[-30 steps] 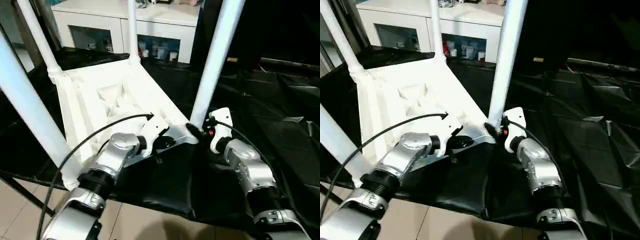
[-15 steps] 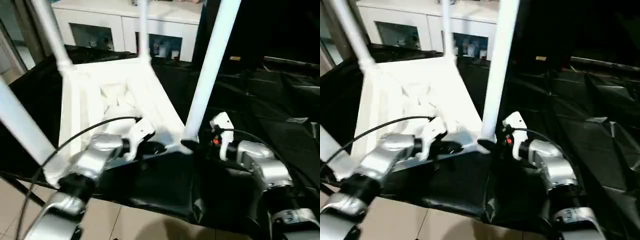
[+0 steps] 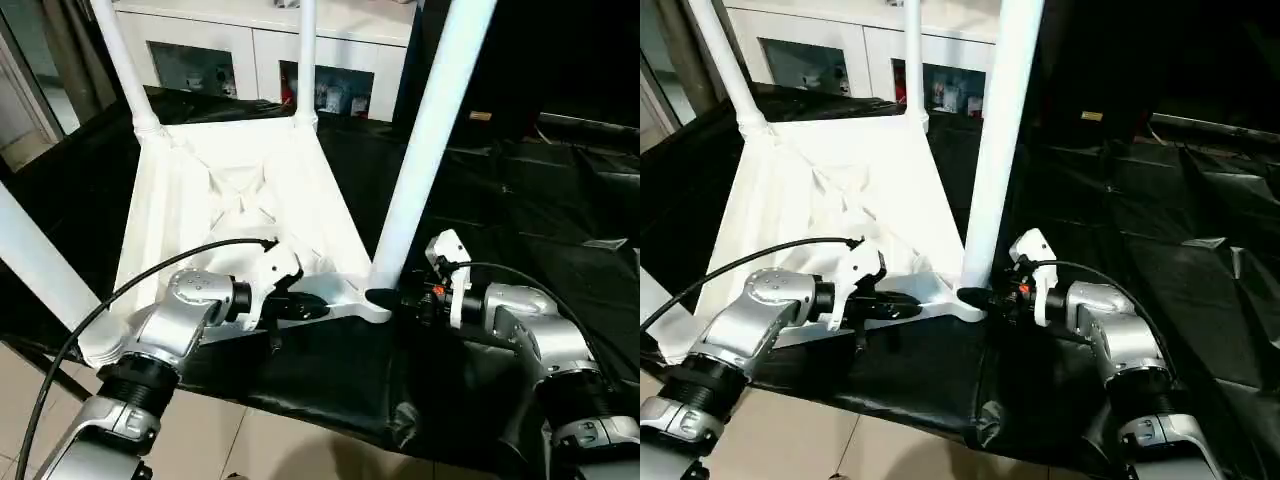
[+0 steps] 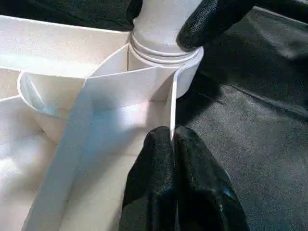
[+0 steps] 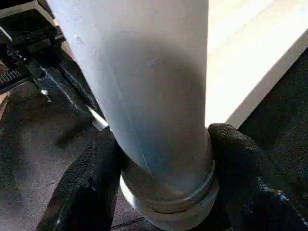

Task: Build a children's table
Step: Rotate leg to tighten

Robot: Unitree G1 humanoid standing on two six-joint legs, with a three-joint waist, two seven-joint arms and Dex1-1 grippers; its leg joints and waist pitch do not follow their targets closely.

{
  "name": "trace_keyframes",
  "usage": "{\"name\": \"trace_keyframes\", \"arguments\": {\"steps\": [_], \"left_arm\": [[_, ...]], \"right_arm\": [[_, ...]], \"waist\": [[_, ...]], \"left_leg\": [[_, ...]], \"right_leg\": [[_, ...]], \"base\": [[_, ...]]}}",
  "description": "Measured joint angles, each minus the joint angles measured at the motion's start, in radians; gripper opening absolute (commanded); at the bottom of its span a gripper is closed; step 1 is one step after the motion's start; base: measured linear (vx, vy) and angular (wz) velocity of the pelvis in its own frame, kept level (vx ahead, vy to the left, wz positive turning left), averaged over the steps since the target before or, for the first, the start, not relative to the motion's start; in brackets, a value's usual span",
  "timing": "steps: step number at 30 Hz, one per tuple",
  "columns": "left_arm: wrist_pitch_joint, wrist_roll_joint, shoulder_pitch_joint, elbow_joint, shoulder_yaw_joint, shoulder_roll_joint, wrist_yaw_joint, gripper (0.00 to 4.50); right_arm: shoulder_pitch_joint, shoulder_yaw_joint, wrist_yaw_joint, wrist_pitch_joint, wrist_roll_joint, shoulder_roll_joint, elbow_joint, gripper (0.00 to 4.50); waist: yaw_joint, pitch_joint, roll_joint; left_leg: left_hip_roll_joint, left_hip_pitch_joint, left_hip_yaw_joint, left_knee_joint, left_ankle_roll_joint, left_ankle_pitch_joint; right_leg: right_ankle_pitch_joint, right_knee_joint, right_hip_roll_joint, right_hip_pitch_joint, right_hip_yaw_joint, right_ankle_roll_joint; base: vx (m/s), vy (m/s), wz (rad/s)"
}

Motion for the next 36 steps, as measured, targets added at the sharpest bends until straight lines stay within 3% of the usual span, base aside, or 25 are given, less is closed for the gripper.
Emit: {"name": "trace_keyframes", "arguments": {"steps": [8, 21, 24, 25, 29, 36], "left_arm": [[0.010, 0.004, 0.000, 0.002, 0.000, -0.011, 0.041, 0.00], [0.006, 0.084, -0.109, 0.171, 0.016, -0.183, 0.381, 0.00], [-0.002, 0.085, -0.114, 0.182, 0.016, -0.189, 0.388, 0.00], [-0.007, 0.086, -0.116, 0.187, 0.016, -0.190, 0.388, 0.00], [-0.009, 0.086, -0.120, 0.194, 0.016, -0.192, 0.388, 0.00], [-0.011, 0.076, -0.120, 0.192, 0.017, -0.170, 0.344, 0.00]], "right_arm": [[0.009, -0.010, -0.070, -0.009, -0.003, 0.026, 0.002, 2.41], [-0.055, -0.111, -0.627, -0.076, -0.062, 0.231, 0.112, 2.41], [-0.055, -0.109, -0.635, -0.104, -0.070, 0.245, 0.121, 2.41], [-0.055, -0.109, -0.633, -0.111, -0.070, 0.245, 0.123, 2.76], [-0.055, -0.108, -0.617, -0.119, -0.075, 0.242, 0.127, 3.20], [-0.054, -0.068, -0.440, -0.112, -0.074, 0.155, 0.123, 3.55]], "waist": [[-0.005, 0.000, 0.000], [-0.024, -0.001, 0.001], [-0.024, -0.002, 0.002], [-0.023, -0.002, 0.003], [-0.022, -0.002, 0.004], [-0.025, -0.002, 0.003]], "left_leg": [[0.000, 0.001, 0.000, 0.001, 0.000, 0.000], [-0.001, 0.003, 0.000, 0.001, -0.001, 0.000], [-0.001, 0.003, 0.000, 0.001, -0.001, 0.000], [-0.001, 0.003, 0.000, 0.001, -0.001, 0.000], [-0.001, 0.002, -0.001, 0.001, -0.001, 0.000], [0.000, 0.001, -0.001, 0.000, -0.001, 0.000]], "right_leg": [[0.000, 0.001, 0.000, 0.001, 0.000, 0.000], [0.001, 0.000, 0.000, 0.004, 0.001, 0.002], [0.001, 0.000, 0.000, 0.004, 0.001, 0.001], [0.002, 0.000, 0.000, 0.004, 0.001, -0.001], [0.003, 0.000, 0.000, 0.004, 0.000, -0.001], [0.003, 0.000, 0.000, 0.003, 0.000, -0.001]], "base": [[0.000, 0.000, 0.00], [0.000, 0.000, 0.00], [0.000, 0.000, 0.00], [0.000, 0.000, 0.00], [0.000, 0.000, 0.00], [0.000, 0.000, 0.00]]}}
